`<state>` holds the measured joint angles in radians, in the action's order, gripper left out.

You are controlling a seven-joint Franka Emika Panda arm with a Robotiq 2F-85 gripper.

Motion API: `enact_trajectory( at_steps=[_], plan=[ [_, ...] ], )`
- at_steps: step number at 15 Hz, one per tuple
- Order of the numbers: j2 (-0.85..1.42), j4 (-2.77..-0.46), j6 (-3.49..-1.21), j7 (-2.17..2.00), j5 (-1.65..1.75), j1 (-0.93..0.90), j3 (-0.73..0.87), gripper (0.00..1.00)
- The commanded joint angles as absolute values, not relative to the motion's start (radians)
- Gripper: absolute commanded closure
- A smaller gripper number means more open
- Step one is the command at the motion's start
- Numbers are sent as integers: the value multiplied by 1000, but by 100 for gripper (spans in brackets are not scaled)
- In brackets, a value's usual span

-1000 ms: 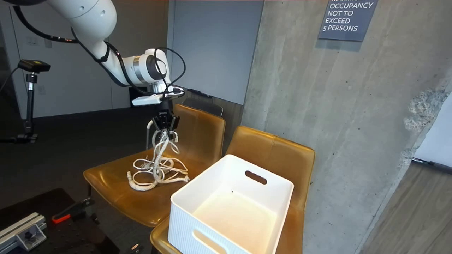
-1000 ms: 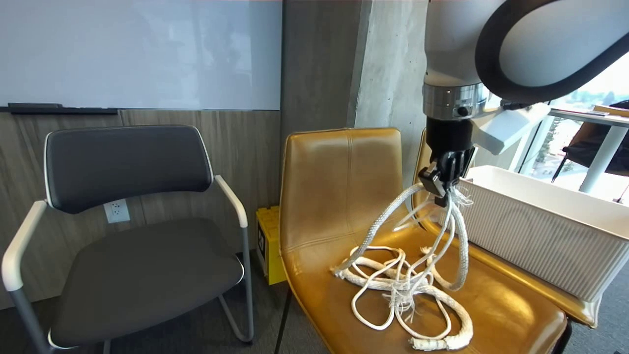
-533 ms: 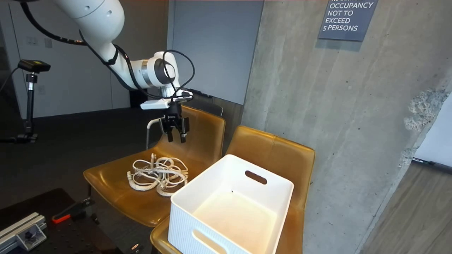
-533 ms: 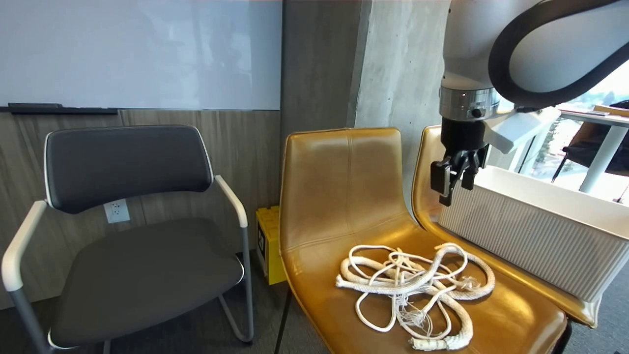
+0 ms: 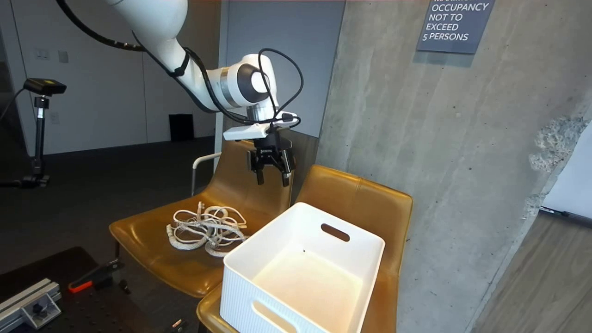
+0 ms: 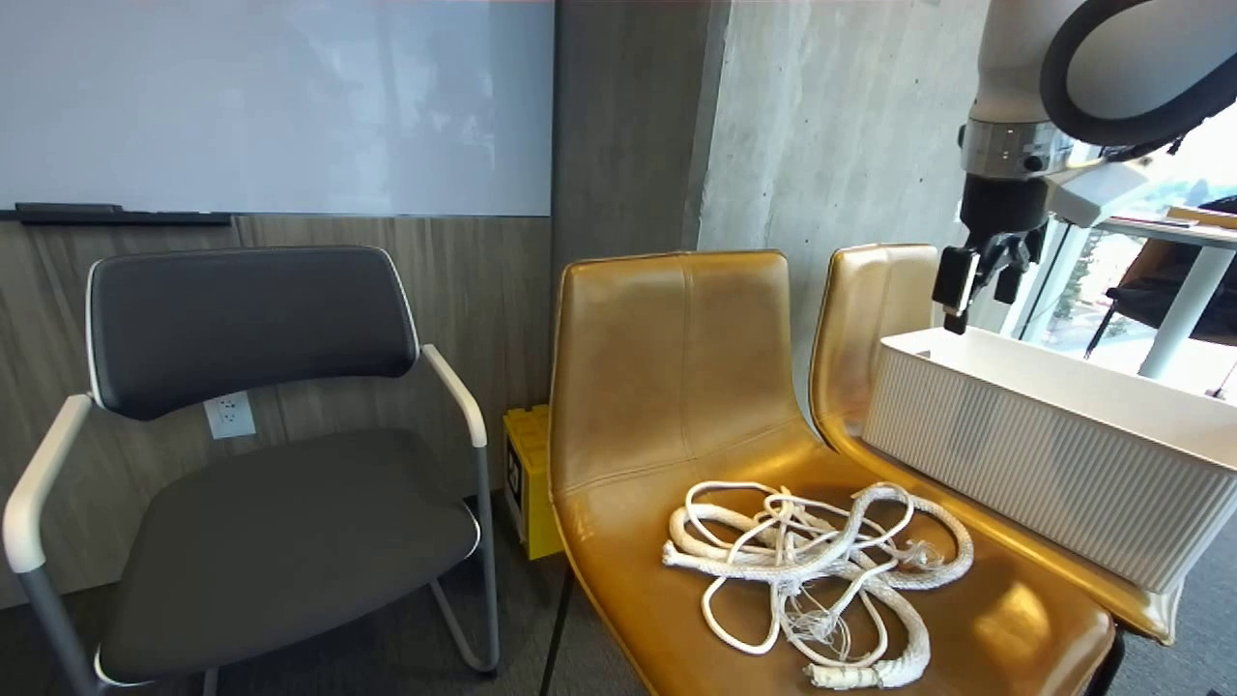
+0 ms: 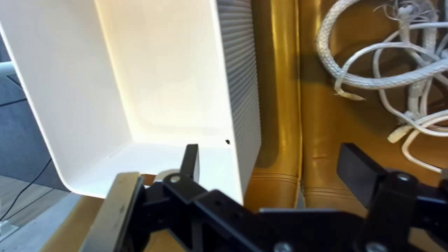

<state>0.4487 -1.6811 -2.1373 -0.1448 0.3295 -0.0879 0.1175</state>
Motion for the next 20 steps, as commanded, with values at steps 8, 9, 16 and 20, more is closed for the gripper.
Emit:
enact_trajectory(
  at_steps=[8,9,16,20],
  plan=[
    [460,-1683,-2222,294,227,148,95,0],
    [460,-1683,-2222,292,228,149,96,0],
    [460,-1683,-2222,288,228,143,95,0],
    [460,-1683,-2222,288,228,143,95,0]
  ],
)
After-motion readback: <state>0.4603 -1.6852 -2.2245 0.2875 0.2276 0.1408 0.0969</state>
